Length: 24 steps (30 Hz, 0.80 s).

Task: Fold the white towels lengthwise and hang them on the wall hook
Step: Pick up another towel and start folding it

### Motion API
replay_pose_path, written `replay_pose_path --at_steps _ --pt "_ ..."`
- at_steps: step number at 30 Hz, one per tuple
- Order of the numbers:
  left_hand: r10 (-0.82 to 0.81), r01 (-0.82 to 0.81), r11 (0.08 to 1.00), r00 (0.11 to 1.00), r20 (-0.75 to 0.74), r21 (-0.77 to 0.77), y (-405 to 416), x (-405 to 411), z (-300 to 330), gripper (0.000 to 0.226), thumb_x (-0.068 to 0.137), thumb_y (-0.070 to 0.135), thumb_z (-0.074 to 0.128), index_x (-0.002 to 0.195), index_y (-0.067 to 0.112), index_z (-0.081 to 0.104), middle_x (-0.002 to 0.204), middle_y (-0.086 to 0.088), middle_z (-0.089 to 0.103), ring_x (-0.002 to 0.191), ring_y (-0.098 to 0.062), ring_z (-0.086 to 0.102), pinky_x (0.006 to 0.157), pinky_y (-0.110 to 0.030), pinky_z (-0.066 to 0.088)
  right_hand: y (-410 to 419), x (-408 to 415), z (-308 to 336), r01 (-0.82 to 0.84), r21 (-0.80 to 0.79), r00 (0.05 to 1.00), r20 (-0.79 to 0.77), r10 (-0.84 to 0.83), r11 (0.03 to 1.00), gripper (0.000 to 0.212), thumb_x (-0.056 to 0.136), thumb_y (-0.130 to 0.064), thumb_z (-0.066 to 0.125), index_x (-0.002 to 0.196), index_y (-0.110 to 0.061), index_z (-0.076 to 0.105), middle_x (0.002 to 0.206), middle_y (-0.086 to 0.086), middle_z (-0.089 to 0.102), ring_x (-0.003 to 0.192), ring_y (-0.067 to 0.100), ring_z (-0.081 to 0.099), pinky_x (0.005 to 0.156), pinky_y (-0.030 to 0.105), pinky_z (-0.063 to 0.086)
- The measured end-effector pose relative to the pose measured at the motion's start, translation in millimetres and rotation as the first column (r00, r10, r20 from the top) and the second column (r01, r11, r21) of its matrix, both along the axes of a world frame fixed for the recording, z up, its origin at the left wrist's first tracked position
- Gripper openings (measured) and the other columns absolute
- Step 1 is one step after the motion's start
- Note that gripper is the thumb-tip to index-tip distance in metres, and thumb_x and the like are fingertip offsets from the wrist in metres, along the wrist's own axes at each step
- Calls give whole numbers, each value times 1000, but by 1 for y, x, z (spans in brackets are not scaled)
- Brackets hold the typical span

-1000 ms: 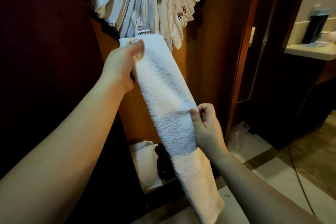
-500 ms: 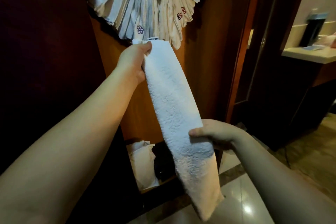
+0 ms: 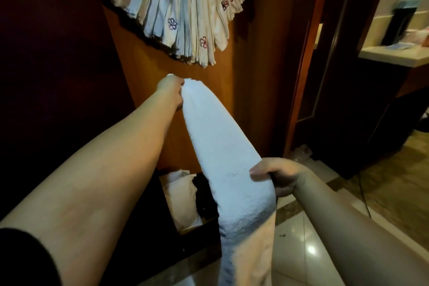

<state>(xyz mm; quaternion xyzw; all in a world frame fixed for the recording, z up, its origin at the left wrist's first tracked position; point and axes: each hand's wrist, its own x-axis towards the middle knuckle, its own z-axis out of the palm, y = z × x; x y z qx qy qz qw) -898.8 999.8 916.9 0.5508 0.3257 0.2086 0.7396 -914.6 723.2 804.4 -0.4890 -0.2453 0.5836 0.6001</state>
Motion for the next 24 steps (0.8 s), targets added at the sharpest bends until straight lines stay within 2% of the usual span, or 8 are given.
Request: replay_pose_path --at_steps 4,8,11,12,14,18,20,24 --pt "-36 33 998 997 -75 -51 -4 -6 -28 22 104 8 45 111 2 65 105 -13 70 83 -26 70 96 -35 53 -3 -5 10 -91 13 989 118 89 996 54 53 -33 95 101 -15 80 108 4 75 101 19 71 93 34 55" --pt "-184 175 982 975 -126 -75 -6 -11 -56 46 110 27 32 140 -7 44 104 -21 68 62 -25 72 84 -37 51 -8 -4 24 16 70 996 90 -23 997 59 44 -35 99 95 -11 81 103 7 76 97 20 73 89 33 57" --pt "-312 285 935 943 -113 -211 6 -15 -82 76 102 54 41 156 4 22 142 -21 49 126 -37 56 94 -47 49 -14 0 39 124 131 990 51 -132 984 64 34 -33 101 89 -8 82 97 10 77 90 21 74 79 31 59" --pt "-316 282 934 938 -141 -218 11 -17 -92 82 98 61 46 156 8 22 145 -21 44 129 -42 51 96 -51 48 -15 2 45 155 149 985 46 -164 977 64 34 -32 101 90 -7 81 97 10 77 90 22 74 77 31 59" --pt "-255 228 963 942 -218 -140 16 -17 -104 78 93 65 50 147 9 38 130 -20 54 113 -38 58 82 -47 52 -16 8 56 191 185 976 65 -206 964 65 39 -29 99 97 -7 80 103 12 76 95 23 73 80 33 59" --pt "-169 170 984 986 8 -60 -14 -29 -89 43 104 46 39 116 10 60 90 -5 63 73 -19 62 66 -30 45 -17 17 73 328 161 921 164 -353 931 57 60 -28 88 110 -4 73 110 15 74 97 24 73 86 36 59" --pt "-178 174 984 972 151 44 -43 -48 -72 40 106 43 38 97 12 62 77 -2 63 58 -15 61 61 -28 45 -18 17 84 409 156 868 238 -436 899 40 78 -21 67 114 -4 66 101 11 75 87 20 74 78 33 61" --pt "-296 226 945 899 323 235 -106 -91 -40 47 107 40 34 86 7 61 66 -5 65 58 -20 62 59 -29 50 -12 20 105 519 183 723 427 -543 835 26 101 -20 51 119 -3 58 80 7 72 64 16 71 50 27 55"
